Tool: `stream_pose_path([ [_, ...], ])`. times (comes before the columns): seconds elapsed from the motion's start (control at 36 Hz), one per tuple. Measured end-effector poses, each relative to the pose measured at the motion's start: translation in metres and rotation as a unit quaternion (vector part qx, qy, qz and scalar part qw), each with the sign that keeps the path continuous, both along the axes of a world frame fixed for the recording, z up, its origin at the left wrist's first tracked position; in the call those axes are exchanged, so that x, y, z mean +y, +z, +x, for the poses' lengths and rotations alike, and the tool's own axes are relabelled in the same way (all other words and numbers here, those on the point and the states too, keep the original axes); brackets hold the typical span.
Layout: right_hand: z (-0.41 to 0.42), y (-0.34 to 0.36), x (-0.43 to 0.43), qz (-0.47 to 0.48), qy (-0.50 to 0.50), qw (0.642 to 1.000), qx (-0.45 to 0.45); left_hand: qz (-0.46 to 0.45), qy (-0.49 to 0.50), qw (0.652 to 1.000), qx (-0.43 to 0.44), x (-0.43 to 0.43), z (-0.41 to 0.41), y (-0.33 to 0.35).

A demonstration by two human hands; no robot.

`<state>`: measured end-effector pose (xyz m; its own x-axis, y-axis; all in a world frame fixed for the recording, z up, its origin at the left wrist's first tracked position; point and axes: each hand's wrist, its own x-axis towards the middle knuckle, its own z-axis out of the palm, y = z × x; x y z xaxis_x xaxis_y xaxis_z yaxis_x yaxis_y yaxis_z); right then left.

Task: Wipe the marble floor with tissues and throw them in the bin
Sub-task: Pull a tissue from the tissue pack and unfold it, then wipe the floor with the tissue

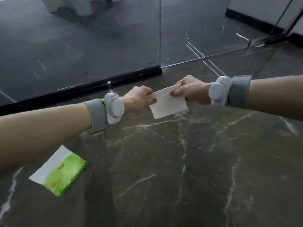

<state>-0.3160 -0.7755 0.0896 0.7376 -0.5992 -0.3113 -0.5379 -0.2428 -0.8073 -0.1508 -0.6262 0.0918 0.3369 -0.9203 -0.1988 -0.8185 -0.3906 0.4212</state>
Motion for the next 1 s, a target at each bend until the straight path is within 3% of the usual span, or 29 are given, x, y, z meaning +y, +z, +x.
stream_pose_path([
  [0.22,-0.001,-0.012,-0.076,-0.069,-0.182,0.979,0.055,0.124,-0.006,0.981,-0.147,-0.013,0.029,-0.042],
  [0.44,0.023,-0.040,-0.125,-0.147,-0.317,0.935,0.050,0.154,0.031,0.979,-0.129,-0.033,0.037,-0.094],
  [0.56,0.031,-0.071,-0.142,-0.256,-0.308,0.915,0.051,0.142,0.032,0.980,-0.134,-0.050,0.041,-0.121],
  [0.69,0.034,-0.103,-0.156,-0.321,-0.296,0.898,0.049,0.128,0.060,0.979,-0.149,-0.054,0.049,-0.147],
  [0.83,0.042,-0.131,-0.173,-0.384,-0.259,0.879,0.116,0.125,0.101,0.975,-0.154,-0.060,0.064,-0.181],
  [1.0,0.050,-0.162,-0.179,-0.381,-0.135,0.902,0.149,0.110,0.102,0.977,-0.154,-0.055,0.082,-0.215],
])
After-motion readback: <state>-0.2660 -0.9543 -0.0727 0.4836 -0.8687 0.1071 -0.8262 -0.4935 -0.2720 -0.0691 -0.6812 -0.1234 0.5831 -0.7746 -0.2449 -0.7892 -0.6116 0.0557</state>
